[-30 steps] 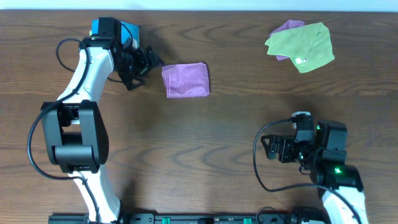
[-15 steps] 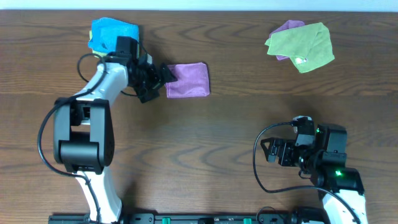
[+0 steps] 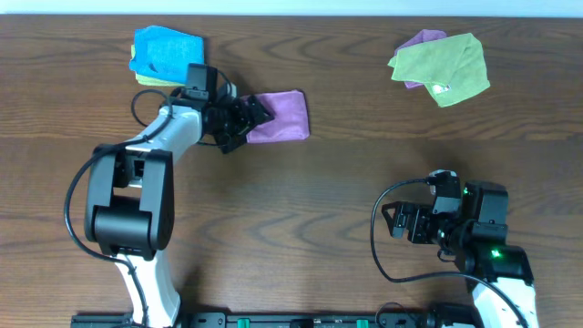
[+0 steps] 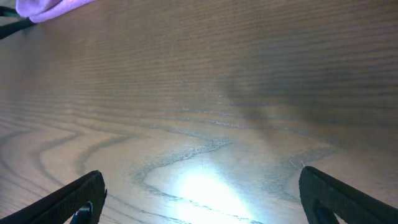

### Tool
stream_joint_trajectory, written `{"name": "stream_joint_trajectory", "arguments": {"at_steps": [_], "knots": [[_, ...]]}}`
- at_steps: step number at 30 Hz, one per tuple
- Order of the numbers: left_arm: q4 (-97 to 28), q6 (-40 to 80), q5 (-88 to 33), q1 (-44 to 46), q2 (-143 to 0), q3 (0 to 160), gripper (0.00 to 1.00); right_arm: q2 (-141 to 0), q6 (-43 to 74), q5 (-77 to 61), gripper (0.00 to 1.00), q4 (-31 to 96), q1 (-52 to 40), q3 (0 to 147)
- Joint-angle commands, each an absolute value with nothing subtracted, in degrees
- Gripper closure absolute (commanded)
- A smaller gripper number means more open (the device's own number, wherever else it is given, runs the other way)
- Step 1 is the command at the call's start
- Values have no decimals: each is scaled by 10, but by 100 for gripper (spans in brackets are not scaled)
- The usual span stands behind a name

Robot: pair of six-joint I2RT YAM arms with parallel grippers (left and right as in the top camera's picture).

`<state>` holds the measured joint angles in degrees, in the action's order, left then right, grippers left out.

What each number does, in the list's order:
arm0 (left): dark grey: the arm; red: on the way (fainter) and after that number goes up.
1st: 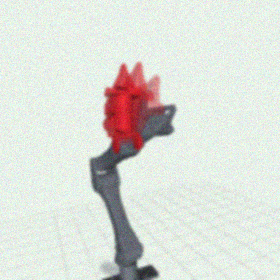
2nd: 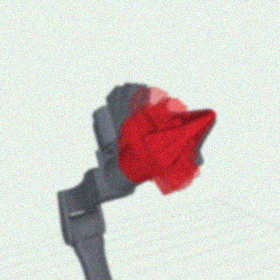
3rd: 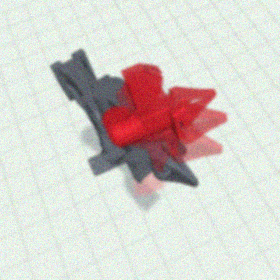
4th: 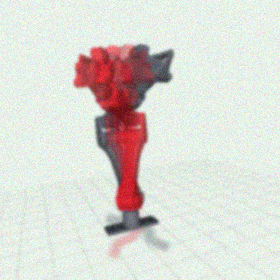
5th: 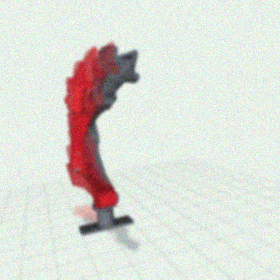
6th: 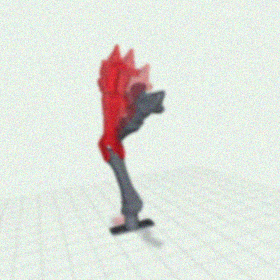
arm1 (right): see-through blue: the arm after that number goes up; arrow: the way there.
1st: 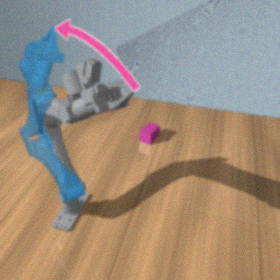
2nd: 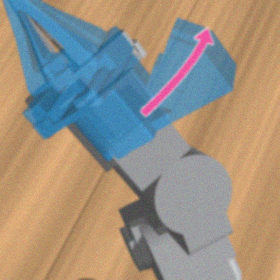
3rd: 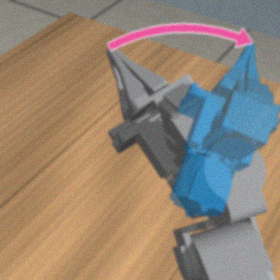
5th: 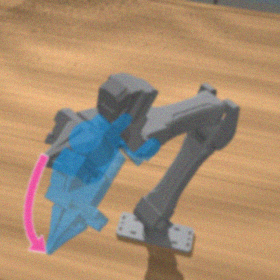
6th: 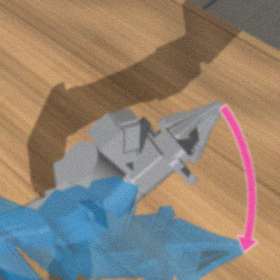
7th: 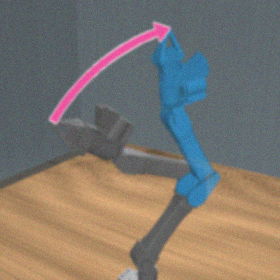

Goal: Fold the cloth
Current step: 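Retract the right arm to rest and move the left gripper beside the folded cloth, then grasp the folded purple cloth with the left gripper and lift it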

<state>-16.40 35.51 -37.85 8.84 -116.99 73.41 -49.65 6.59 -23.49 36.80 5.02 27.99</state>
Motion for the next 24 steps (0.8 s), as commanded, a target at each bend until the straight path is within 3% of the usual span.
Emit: {"name": "stream_joint_trajectory", "arguments": {"at_steps": [1, 6, 8, 10, 12, 13, 18, 24], "knots": [[-156, 365, -324, 107, -1171, 715, 11, -496, 72, -233, 1, 369, 53, 279], [-133, 364, -295, 116, -1171, 715, 46, -496, 72, -234, 1, 369, 53, 279], [-121, 364, -284, 116, -1171, 715, 51, -496, 72, -234, 1, 369, 53, 279], [-115, 364, -275, 116, -1171, 715, 64, -496, 72, -233, 1, 369, 53, 279], [-107, 360, -272, 116, -1174, 715, 63, -496, 72, -233, 1, 369, 53, 279], [-103, 360, -272, 117, -1178, 715, 55, -496, 72, -233, 1, 369, 53, 279], [-88, 362, -282, 120, -1199, 715, 37, -496, 72, -234, 1, 369, 53, 279], [-67, 362, -282, 128, -1227, 714, 34, -496, 72, -233, 1, 369, 53, 279]]}}
